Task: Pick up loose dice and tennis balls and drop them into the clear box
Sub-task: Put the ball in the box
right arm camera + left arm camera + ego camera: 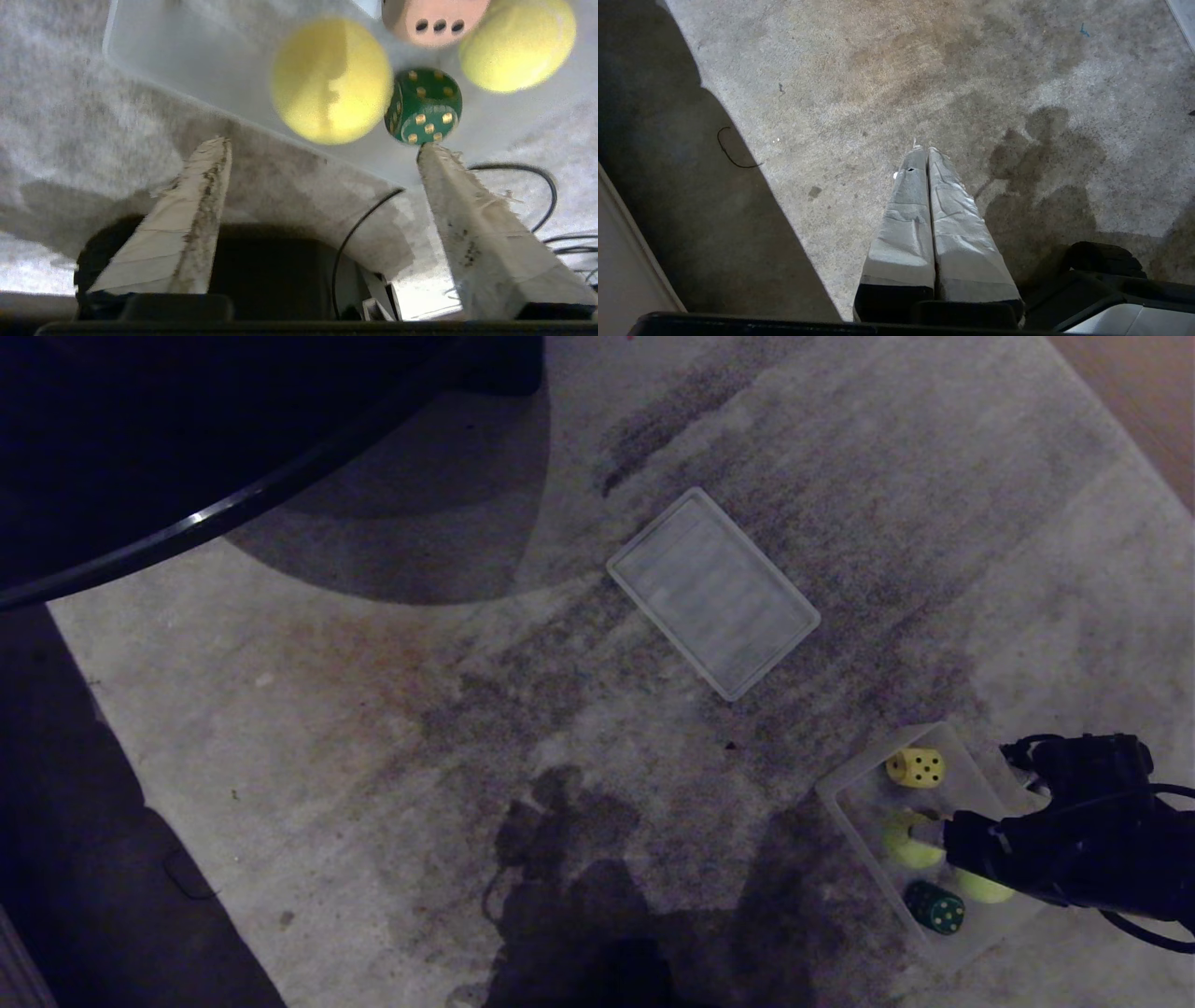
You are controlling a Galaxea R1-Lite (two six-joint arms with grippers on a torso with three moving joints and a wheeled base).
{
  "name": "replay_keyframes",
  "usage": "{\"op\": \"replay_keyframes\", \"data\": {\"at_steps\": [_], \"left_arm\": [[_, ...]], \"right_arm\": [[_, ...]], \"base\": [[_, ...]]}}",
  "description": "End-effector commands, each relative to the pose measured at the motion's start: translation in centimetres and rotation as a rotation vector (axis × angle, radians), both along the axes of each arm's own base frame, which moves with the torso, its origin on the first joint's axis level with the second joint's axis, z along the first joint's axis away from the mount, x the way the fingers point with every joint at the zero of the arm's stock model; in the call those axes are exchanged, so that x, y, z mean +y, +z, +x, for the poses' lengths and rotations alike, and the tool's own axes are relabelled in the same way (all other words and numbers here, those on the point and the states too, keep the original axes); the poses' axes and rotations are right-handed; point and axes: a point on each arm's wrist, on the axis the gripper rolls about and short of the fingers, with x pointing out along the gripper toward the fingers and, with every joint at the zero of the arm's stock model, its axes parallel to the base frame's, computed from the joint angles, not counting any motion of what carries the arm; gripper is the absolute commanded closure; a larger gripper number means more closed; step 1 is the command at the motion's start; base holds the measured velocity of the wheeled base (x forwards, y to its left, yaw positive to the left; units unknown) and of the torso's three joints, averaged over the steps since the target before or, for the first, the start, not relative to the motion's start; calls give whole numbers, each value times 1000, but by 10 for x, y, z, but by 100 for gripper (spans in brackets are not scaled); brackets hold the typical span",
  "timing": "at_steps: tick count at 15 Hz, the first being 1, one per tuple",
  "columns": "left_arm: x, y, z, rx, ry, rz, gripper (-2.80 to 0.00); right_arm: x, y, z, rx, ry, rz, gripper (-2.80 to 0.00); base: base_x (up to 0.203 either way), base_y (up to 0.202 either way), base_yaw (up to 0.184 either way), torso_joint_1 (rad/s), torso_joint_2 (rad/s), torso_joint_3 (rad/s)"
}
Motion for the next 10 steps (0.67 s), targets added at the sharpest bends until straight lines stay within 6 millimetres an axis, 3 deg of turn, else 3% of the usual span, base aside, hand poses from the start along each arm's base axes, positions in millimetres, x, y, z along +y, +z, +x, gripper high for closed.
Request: {"op": "replay_keyframes", "data": {"at_steps": [1, 4, 5, 10], "left_arm": [[0, 0, 0, 0, 1, -1, 0], [0, 0, 0, 1, 1, 1, 0], [0, 0, 0, -1, 1, -1, 0], [0, 0, 0, 0, 1, 0, 0]], "right_arm": [[1, 9, -12, -28, 0, -6, -280], [2, 24, -40, -80, 5, -7, -280], [3, 31, -51, -109, 9, -6, 0], [6, 41, -122, -174, 82, -70, 0]], "base": [[0, 0, 0, 0, 0, 0], [0, 0, 0, 0, 0, 0], [0, 0, 0, 0, 0, 0], [0, 0, 0, 0, 0, 0]]}}
